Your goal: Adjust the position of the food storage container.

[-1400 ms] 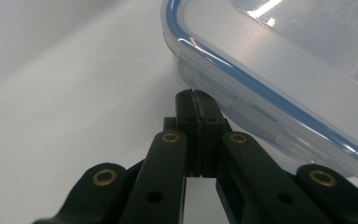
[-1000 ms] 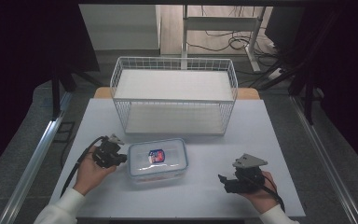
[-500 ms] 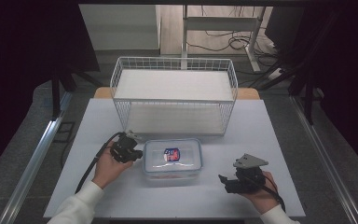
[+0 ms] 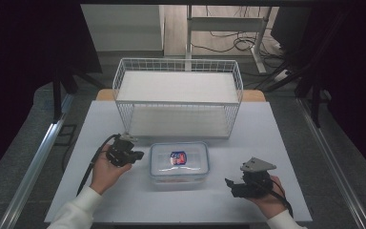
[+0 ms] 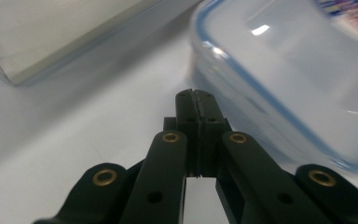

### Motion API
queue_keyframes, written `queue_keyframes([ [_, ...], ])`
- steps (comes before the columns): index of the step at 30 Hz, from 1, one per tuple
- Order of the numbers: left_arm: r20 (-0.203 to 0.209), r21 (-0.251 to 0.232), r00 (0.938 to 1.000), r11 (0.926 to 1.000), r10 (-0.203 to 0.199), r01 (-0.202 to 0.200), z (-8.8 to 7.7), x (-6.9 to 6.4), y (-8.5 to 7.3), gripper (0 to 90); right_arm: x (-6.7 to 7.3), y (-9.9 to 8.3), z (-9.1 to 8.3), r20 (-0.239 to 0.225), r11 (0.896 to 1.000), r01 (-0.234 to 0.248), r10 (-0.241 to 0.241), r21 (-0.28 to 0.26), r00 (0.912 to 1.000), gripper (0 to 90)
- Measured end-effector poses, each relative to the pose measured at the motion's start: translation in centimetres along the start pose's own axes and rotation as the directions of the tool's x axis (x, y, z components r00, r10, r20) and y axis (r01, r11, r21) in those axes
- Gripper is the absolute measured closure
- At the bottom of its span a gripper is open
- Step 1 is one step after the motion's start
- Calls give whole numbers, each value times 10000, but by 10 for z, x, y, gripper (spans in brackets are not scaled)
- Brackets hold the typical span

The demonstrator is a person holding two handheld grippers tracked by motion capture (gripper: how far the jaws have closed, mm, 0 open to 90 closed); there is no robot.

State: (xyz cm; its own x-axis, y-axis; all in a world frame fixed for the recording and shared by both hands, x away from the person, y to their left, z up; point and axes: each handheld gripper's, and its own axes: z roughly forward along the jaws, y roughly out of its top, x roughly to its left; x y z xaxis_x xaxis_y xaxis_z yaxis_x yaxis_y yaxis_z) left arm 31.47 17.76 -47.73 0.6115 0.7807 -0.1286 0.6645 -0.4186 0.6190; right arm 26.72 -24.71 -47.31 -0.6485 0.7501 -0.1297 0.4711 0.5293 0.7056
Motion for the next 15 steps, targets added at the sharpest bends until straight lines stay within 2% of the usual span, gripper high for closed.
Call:
queue_keyframes([
  [3, 97, -503, 9998, 9985, -191, 195, -14, -3, -5, 885, -1, -2, 1, 19, 10000, 8, -8, -2, 10000, 159],
  [4, 210, -718, 9992, 9968, -332, 346, -20, -5, -7, 856, -1, -2, 0, 12, 10000, -19, 19, 6, 10000, 160],
  [7, 174, -1204, 9977, 9904, -660, 677, -32, -9, -13, 790, -2, -4, -1, 24, 10000, -93, 93, -20, 10000, 160],
  [8, 183, -1305, 9964, 9878, -828, 845, -36, -11, -17, 730, -2, -3, -1, -24, 9998, -61, 61, -205, 10000, 158],
  [9, 183, -1305, 9964, 9878, -828, 845, -36, -11, -17, 693, -2, -3, -1, -24, 9998, -61, 61, -205, 10000, 158],
  [10, 198, -1411, 9949, 9849, -986, 1004, -39, -12, -20, 693, -1, -3, -1, -42, 9996, -46, 45, -290, 10000, 157],
  [11, 207, -1462, 9937, 9829, -1105, 1123, -40, -12, -23, 635, 0, -2, -1, -126, 9993, -21, 17, -361, 9999, 154],
  [12, 287, -1549, 9911, 9790, -1298, 1327, -42, -11, -26, 496, 1, -2, 1, -259, 9991, -80, 69, -407, 9996, 152],
  [14, 447, -1643, 9855, 9718, -1638, 1690, -46, -10, -33, 480, 1, -2, 2, -298, 9991, -148, 136, -404, 9995, 152],
  [15, 367, -1670, 9845, 9703, -1713, 1751, -48, -10, -36, 474, 2, -2, 4, -289, 9989, -265, 254, -382, 9993, 153],
])
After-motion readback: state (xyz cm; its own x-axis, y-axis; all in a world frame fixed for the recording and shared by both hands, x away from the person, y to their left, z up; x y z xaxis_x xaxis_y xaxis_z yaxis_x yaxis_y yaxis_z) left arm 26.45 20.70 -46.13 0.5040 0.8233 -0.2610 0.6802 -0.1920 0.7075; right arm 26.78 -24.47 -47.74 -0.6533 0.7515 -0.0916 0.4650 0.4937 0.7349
